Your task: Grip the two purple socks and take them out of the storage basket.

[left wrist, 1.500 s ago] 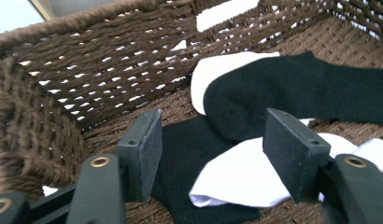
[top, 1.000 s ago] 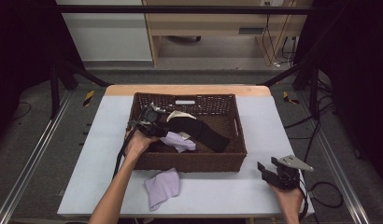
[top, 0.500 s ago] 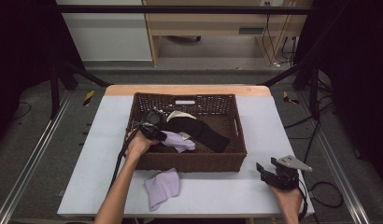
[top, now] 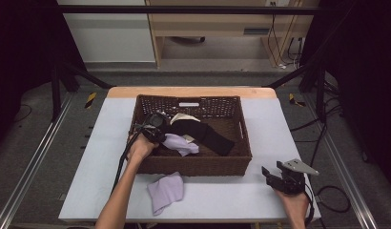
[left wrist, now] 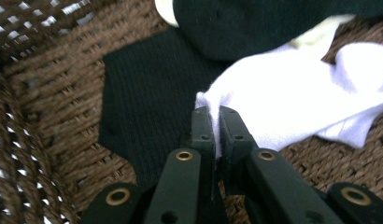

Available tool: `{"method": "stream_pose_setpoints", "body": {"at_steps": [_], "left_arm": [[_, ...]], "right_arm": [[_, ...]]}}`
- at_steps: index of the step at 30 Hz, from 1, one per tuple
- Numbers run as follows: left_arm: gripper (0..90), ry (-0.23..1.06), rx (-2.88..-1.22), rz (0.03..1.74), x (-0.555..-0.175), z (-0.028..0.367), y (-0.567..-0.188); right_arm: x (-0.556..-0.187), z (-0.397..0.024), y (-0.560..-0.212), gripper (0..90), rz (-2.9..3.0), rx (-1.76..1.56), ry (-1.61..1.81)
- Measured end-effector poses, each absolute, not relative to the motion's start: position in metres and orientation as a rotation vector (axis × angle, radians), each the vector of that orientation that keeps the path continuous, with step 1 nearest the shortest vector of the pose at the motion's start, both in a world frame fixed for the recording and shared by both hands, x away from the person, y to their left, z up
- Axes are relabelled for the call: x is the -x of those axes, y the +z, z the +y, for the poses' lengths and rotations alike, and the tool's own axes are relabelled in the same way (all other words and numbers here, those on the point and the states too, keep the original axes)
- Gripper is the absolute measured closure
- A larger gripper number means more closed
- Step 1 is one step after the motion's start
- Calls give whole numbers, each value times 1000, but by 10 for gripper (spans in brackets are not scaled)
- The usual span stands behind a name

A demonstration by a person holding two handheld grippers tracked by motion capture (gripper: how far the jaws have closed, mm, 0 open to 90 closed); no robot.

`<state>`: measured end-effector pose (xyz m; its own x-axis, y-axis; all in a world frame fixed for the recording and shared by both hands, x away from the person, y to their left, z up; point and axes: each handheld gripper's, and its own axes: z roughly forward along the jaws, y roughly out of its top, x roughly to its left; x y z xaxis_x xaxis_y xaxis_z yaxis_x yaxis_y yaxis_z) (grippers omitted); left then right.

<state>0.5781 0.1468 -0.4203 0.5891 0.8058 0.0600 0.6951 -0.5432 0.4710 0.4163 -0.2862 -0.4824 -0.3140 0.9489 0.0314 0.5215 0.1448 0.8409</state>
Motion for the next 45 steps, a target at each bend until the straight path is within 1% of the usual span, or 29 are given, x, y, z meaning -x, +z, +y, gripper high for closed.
{"method": "stream_pose_setpoints", "body": {"at_steps": [6,10,16,21,23,27,31,45], "left_arm": [[850,449,-2278,1103,-569,152,-407],[850,461,-2183,1044,-564,157,-398],[850,475,-2058,1007,-558,165,-387],[850,548,-1965,957,-549,171,-374],[851,539,-1886,946,-545,173,-365],[851,562,-1829,917,-537,177,-351],[851,546,-1765,901,-526,182,-337],[850,540,-1673,805,-477,193,-308]], "right_arm": [[-416,-287,-482,351,1901,-1404,1072],[-416,-288,-483,352,1899,-1403,1068],[-416,-288,-483,354,1900,-1402,1066],[-416,-288,-483,354,1899,-1400,1068],[-417,-288,-483,354,1898,-1396,1067],[-416,-288,-483,354,1898,-1397,1068],[-416,-288,-482,354,1893,-1400,1071],[-416,-288,-482,354,1893,-1385,1068]]}}
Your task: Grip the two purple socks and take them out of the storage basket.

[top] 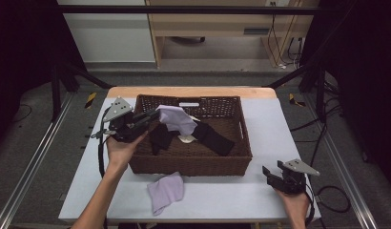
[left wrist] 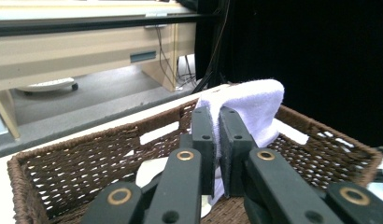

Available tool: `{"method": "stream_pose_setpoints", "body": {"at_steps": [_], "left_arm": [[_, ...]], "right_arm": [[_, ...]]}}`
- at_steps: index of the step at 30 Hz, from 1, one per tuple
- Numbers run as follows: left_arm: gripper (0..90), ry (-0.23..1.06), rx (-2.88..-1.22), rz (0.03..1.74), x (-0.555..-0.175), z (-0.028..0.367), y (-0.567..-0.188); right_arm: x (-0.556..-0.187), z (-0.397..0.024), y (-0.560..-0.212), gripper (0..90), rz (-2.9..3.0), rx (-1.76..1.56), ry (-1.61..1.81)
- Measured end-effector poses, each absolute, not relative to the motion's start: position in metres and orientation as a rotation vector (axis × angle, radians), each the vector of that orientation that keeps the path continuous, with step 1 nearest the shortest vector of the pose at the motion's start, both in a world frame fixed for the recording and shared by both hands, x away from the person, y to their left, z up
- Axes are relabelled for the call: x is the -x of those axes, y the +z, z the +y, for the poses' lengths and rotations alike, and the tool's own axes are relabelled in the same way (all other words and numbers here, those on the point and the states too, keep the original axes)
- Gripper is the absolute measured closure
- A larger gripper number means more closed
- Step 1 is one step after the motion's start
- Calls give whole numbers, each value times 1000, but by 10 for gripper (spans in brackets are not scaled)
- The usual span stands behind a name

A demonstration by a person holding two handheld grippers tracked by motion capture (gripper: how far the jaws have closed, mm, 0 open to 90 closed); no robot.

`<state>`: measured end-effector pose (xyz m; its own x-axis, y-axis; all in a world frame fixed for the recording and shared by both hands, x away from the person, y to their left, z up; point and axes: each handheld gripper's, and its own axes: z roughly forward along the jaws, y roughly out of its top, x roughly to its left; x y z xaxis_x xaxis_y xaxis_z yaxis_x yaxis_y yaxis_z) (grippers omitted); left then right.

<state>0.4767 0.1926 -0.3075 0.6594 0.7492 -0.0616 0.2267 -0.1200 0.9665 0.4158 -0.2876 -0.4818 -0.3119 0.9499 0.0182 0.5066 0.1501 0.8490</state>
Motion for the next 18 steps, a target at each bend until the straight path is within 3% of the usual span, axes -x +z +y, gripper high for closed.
{"method": "stream_pose_setpoints", "body": {"at_steps": [18], "left_arm": [[850,542,-1635,698,-423,207,-294]], "right_arm": [[-414,-287,-481,355,1888,-1389,1070]]}}
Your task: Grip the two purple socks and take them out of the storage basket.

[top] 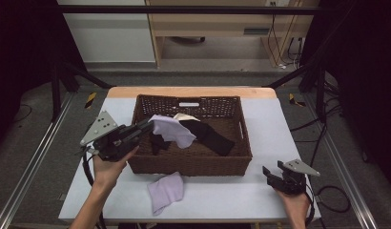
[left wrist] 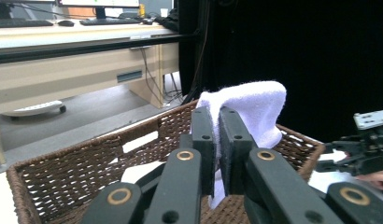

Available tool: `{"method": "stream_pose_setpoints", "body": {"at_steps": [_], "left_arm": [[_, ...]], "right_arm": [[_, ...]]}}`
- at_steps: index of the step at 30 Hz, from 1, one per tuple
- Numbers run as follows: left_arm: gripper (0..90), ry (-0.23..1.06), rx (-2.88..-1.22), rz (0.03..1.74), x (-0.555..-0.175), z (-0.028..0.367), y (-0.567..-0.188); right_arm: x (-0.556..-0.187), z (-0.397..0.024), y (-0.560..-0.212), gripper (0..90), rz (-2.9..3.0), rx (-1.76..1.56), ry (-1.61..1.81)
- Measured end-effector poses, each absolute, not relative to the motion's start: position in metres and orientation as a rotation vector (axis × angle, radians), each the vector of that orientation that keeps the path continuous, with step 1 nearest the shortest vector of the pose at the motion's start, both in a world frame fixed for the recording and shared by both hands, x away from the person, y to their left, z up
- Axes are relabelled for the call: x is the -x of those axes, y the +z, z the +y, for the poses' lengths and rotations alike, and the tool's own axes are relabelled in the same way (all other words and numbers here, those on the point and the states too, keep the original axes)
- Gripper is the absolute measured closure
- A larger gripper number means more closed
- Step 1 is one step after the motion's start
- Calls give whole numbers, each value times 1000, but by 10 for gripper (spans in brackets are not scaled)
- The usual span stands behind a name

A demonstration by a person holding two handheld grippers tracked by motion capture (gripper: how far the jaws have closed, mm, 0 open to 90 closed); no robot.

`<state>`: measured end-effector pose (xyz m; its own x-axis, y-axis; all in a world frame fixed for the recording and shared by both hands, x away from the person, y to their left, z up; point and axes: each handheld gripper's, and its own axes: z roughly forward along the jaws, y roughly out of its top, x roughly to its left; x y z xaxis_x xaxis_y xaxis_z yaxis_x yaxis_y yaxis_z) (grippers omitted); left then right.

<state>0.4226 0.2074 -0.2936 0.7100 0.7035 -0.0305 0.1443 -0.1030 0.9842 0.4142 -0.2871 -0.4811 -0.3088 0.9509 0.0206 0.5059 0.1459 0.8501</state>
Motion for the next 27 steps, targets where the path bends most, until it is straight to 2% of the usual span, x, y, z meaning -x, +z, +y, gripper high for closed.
{"method": "stream_pose_setpoints", "body": {"at_steps": [11,27], "left_arm": [[849,499,-1636,658,-393,221,-300],[849,422,-1713,668,-373,217,-340]], "right_arm": [[-414,-287,-481,354,1888,-1390,1069],[-413,-287,-481,354,1887,-1387,1067]]}}
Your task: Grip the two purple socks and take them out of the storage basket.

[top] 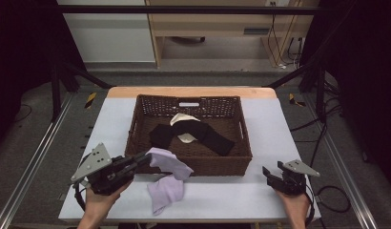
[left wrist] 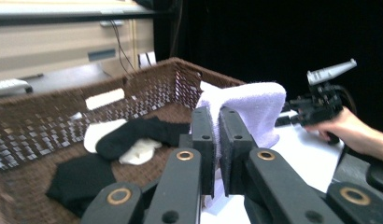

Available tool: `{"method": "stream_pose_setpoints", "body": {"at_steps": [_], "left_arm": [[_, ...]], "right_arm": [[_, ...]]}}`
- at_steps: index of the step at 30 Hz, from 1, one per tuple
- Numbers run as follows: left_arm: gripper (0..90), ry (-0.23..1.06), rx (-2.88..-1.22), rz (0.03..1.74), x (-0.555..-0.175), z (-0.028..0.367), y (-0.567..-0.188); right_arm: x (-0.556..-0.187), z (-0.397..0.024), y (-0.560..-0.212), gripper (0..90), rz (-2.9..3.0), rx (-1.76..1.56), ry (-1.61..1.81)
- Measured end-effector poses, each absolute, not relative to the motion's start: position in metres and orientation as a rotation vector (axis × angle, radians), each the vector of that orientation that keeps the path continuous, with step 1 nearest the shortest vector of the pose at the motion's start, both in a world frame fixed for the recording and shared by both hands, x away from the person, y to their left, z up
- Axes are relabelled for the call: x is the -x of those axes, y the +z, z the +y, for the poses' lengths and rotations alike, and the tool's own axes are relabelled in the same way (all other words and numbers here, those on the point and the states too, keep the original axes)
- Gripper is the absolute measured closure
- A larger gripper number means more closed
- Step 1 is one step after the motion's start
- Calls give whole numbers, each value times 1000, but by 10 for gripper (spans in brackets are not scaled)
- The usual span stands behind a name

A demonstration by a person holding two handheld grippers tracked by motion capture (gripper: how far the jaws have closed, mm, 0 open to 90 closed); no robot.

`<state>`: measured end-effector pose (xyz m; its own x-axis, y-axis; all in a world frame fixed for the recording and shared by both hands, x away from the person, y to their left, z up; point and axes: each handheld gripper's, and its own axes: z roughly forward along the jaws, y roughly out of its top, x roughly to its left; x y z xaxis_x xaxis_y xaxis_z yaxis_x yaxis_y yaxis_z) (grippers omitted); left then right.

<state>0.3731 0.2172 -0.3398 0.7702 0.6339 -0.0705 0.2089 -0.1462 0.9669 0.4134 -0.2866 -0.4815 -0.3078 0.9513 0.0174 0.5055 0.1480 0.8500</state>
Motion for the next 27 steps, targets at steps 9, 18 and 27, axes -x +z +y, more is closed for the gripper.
{"method": "stream_pose_setpoints", "body": {"at_steps": [9,18,27], "left_arm": [[848,360,-1783,697,-371,212,-369],[848,279,-1882,735,-376,199,-403],[847,284,-1981,789,-387,189,-433]], "right_arm": [[-414,-287,-482,353,1892,-1380,1062],[-414,-285,-483,353,1905,-1375,1055],[-415,-285,-485,346,1911,-1374,1044]]}}
